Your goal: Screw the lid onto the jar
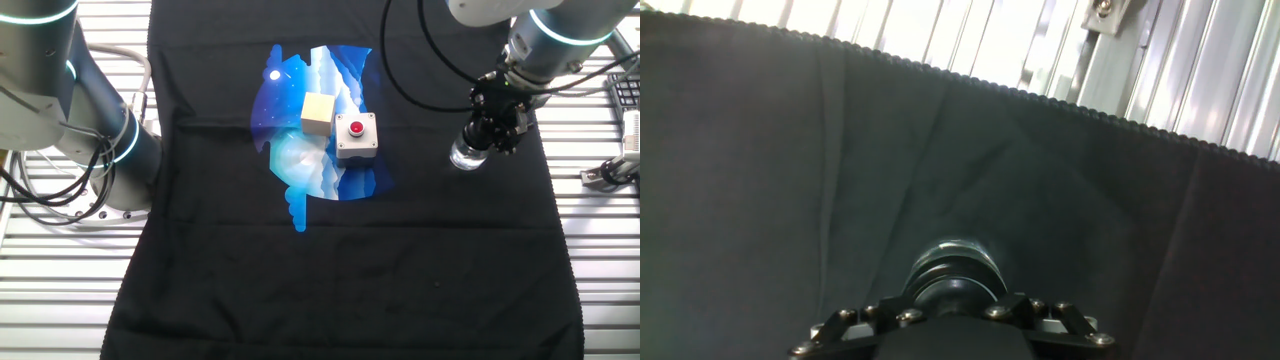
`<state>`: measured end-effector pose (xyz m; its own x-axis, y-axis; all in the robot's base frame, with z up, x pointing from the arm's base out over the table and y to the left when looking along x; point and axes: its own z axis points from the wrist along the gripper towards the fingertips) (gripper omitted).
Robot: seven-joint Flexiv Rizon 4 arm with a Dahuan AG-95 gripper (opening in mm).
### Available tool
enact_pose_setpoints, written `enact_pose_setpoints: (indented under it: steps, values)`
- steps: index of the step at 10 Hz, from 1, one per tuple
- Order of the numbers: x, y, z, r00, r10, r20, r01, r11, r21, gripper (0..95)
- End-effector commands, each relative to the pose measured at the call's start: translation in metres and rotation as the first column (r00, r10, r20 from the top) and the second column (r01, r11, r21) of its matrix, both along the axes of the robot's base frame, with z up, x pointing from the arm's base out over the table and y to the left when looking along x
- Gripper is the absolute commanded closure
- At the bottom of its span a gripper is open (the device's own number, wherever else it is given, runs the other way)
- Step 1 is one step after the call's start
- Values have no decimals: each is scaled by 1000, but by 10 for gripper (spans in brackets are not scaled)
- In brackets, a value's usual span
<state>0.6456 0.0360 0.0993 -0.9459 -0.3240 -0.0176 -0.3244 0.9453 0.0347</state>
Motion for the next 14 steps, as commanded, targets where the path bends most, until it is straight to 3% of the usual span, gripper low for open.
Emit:
enact_pose_setpoints:
  steps: [1,2,3,5,14]
  values:
    - [1,0,1,1000,-17,-15,17,999,50,760]
    - [2,0,2,1000,-7,-13,7,999,40,760]
    - [2,0,2,1000,3,-13,-3,1000,30,570]
    - [3,0,3,1000,20,-11,-20,1000,0,570]
    - [3,0,3,1000,4,19,-5,1000,7,570]
